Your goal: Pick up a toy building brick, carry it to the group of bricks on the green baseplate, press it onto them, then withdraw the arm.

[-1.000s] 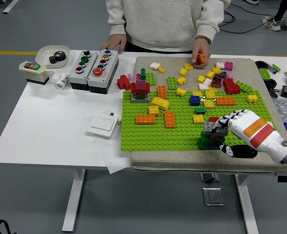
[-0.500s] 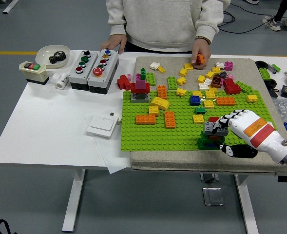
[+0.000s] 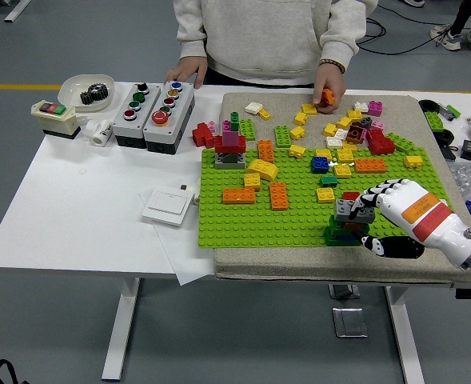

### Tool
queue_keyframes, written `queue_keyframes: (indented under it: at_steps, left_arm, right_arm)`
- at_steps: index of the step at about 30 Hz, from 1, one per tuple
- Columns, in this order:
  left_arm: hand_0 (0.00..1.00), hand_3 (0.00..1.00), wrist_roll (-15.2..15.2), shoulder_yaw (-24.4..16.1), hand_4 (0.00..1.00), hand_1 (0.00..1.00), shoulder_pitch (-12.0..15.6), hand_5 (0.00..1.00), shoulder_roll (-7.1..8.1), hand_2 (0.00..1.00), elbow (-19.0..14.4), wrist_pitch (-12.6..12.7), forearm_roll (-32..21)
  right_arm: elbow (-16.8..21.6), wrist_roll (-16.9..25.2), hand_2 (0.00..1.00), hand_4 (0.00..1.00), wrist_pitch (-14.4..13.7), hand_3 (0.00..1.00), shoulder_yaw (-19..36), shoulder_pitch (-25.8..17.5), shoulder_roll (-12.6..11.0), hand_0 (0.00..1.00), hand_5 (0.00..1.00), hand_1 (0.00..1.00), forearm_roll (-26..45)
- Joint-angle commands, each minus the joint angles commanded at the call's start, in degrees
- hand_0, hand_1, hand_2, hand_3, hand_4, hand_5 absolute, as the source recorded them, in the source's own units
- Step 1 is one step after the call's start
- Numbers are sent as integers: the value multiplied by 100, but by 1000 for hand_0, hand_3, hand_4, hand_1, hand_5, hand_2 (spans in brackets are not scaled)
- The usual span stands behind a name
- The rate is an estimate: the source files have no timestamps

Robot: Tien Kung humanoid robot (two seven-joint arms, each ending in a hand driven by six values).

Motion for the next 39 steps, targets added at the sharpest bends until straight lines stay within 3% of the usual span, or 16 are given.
queue_keyframes:
  at_steps: [18, 39]
  left_arm:
    - [644, 579, 4, 9, 650, 709, -3, 649, -3, 729, -2, 3, -22]
    - [645, 579, 8, 9, 649, 709, 3, 648, 3, 727, -7, -6, -2]
  right_arm:
    - [-22, 22, 540, 653, 6, 491, -15, 16, 9, 578, 297, 548, 24]
    - [60, -66, 532, 639, 7, 520, 32, -77, 25, 416, 280, 479, -127]
